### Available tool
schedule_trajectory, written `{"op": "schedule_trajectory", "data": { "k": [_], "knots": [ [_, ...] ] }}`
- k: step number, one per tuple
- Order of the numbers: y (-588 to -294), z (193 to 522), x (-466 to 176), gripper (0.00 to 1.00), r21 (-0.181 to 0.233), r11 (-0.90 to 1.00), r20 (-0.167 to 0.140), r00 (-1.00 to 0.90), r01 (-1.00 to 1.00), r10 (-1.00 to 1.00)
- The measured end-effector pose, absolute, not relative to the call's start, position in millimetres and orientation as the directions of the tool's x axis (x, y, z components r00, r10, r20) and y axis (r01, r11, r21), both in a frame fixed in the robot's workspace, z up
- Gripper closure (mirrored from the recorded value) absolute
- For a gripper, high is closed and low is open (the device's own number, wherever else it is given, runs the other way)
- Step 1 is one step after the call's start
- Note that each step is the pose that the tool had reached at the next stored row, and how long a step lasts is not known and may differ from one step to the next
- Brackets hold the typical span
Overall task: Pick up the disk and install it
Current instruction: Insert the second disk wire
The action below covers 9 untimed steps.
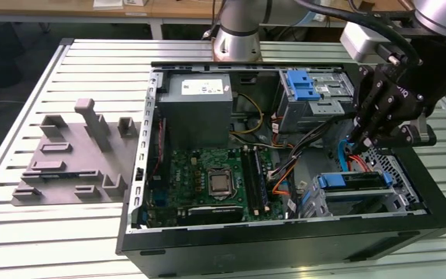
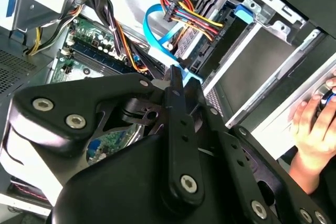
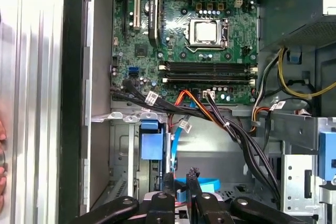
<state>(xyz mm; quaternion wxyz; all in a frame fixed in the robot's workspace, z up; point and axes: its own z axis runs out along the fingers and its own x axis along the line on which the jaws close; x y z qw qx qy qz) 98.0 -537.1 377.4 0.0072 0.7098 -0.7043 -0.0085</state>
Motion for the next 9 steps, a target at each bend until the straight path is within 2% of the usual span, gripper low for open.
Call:
{"op": "schedule_trajectory", "data": {
  "k": [9],
  "knots": [
    [-536.4,369.1,98.0,0.76,0.022,-0.011,-0.002,0.011,-1.0,-1.0]
  ]
}}
